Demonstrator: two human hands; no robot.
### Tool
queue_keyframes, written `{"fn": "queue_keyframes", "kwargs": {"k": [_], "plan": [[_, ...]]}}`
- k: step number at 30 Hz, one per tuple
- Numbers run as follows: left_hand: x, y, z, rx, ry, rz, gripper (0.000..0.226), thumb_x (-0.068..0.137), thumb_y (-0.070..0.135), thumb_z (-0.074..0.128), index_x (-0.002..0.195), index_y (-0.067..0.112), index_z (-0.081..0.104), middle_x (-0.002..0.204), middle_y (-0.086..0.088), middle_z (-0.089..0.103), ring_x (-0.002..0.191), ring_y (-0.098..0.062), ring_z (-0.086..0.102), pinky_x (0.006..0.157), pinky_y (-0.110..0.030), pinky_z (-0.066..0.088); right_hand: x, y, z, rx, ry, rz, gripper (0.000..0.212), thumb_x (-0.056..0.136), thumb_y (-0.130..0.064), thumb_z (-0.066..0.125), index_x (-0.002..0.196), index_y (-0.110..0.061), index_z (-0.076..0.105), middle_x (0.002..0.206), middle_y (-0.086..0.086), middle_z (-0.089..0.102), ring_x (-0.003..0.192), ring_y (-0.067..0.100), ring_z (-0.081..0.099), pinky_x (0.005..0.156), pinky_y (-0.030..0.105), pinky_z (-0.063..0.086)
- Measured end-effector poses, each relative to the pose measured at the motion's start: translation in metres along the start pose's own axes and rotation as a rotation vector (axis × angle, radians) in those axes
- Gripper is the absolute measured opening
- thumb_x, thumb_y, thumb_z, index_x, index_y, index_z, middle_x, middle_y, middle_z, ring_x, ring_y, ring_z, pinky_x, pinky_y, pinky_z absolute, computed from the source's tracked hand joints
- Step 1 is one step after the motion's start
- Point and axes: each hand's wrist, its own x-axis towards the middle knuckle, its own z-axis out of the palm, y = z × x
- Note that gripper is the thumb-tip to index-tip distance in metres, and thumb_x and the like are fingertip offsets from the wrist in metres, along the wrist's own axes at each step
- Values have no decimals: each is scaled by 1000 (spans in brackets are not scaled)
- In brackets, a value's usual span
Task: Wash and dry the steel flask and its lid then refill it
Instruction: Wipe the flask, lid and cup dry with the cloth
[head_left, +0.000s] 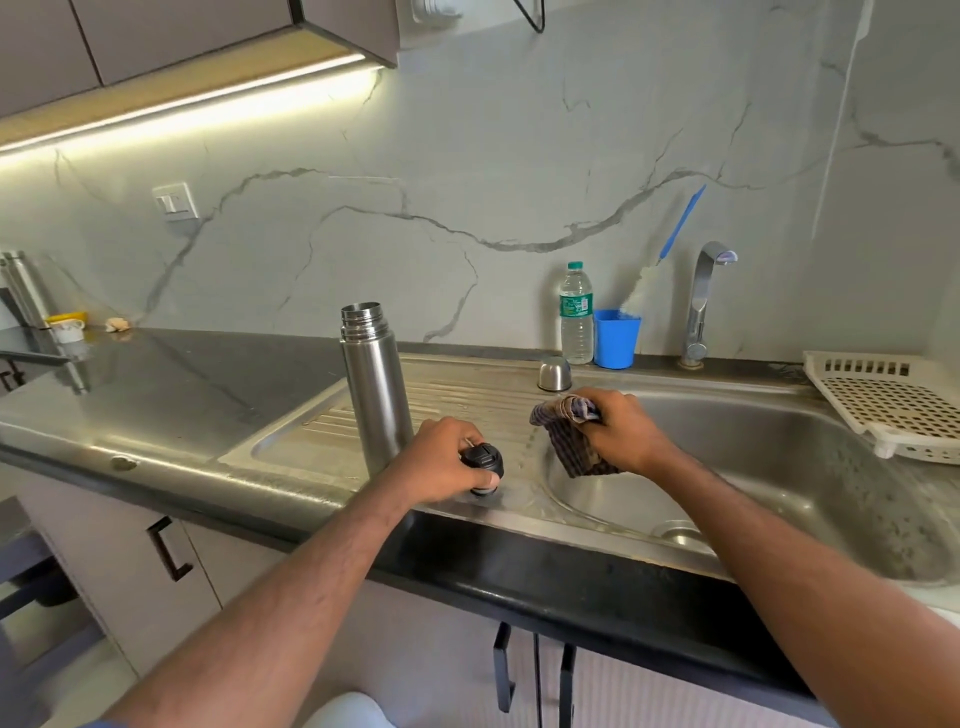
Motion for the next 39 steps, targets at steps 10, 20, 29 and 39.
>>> {"fn": "queue_keyframes", "kwargs": {"k": [10,20,29,39], "plan": [[0,-1,-9,178,-1,6,42,77,15,75,118,8,72,110,-6,71,100,-20,66,90,-38,60,16,8,3,24,22,8,29,99,-9,58,124,-20,68,117,3,70,106,20,61,86,32,45],[-2,-4,-16,313,60,33,51,75,6,78,124,13,70,115,-5,69,104,-20,64,90,-31,56,16,20,-3,63,35,40,31,100,-7,57,125,-21,66,113,-2,64,106,17,56,87,32,43],[29,23,-4,184,230,117,46,87,41,76,125,16,67,123,2,68,117,-13,61,97,-24,44,18,31,-26,102,92,118,24,100,-10,57,117,-19,70,105,1,69,100,19,62,84,33,47],[151,72,78,-266,210,-39,52,75,24,88,118,16,60,115,-2,60,106,-22,60,86,-30,50,24,99,-39,771,332,583,18,93,-10,68,111,-10,72,94,10,78,90,28,76,90,48,60]]}}
